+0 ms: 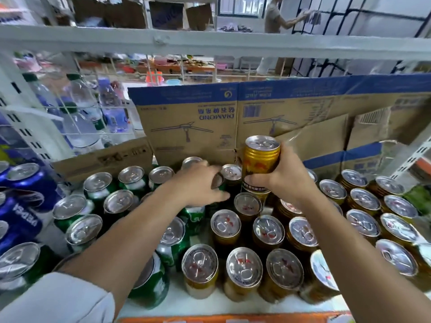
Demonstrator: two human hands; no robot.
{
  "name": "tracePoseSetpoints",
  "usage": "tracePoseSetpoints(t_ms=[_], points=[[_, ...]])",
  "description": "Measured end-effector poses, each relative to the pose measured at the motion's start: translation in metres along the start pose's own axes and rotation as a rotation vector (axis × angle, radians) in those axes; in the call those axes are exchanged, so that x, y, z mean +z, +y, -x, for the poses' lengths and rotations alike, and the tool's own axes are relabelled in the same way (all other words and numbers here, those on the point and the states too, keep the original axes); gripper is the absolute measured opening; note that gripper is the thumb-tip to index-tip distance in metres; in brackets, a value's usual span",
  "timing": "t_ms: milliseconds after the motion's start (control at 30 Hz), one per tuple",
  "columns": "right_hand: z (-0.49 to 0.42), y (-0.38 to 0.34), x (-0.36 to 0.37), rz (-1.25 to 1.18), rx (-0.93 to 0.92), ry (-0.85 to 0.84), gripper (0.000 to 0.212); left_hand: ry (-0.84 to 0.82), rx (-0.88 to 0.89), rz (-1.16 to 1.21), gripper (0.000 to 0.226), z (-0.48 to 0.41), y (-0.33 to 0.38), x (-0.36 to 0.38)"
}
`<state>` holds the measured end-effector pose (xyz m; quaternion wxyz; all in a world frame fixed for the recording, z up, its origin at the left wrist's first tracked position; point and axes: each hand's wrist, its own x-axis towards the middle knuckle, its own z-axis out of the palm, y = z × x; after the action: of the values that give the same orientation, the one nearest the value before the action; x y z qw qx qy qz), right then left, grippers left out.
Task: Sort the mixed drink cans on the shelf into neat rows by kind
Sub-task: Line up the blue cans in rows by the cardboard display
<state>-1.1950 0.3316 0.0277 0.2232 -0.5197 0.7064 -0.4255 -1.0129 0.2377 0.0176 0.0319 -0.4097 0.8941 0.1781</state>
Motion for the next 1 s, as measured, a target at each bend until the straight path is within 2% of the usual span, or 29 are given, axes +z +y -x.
tracePoseSetpoints(t_ms=[67, 133, 267, 433, 567, 833, 1000], points=[[0.003, 0.000, 0.003, -0.055, 0.002, 0.016, 0.094, 0.050, -0.044, -0.105, 0.056, -0.003, -0.001, 0.010], [0.003, -0.001, 0.011, -0.074, -0.019, 0.016, 0.103, 0.109, -0.062, -0.063, 0.053, -0.003, 0.002, 0.014], [-0.002, -0.005, 0.031, -0.078, -0.036, 0.047, 0.087, 0.097, -0.104, -0.026, 0.057, -0.003, 0.005, 0.010], [-0.011, -0.005, 0.051, -0.049, -0.027, 0.038, 0.074, 0.154, -0.183, -0.005, 0.048, 0.002, -0.005, 0.008], [-0.014, -0.006, 0.055, -0.012, -0.017, 0.015, 0.074, 0.166, -0.245, 0.046, 0.056, 0.003, -0.004, 0.010], [-0.011, -0.011, 0.049, 0.062, -0.008, -0.114, 0.071, 0.260, -0.360, -0.018, 0.040, 0.009, -0.002, 0.009], [-0.011, -0.008, 0.048, 0.224, 0.044, -0.219, 0.072, 0.227, -0.368, -0.059, 0.046, 0.005, -0.004, 0.008]])
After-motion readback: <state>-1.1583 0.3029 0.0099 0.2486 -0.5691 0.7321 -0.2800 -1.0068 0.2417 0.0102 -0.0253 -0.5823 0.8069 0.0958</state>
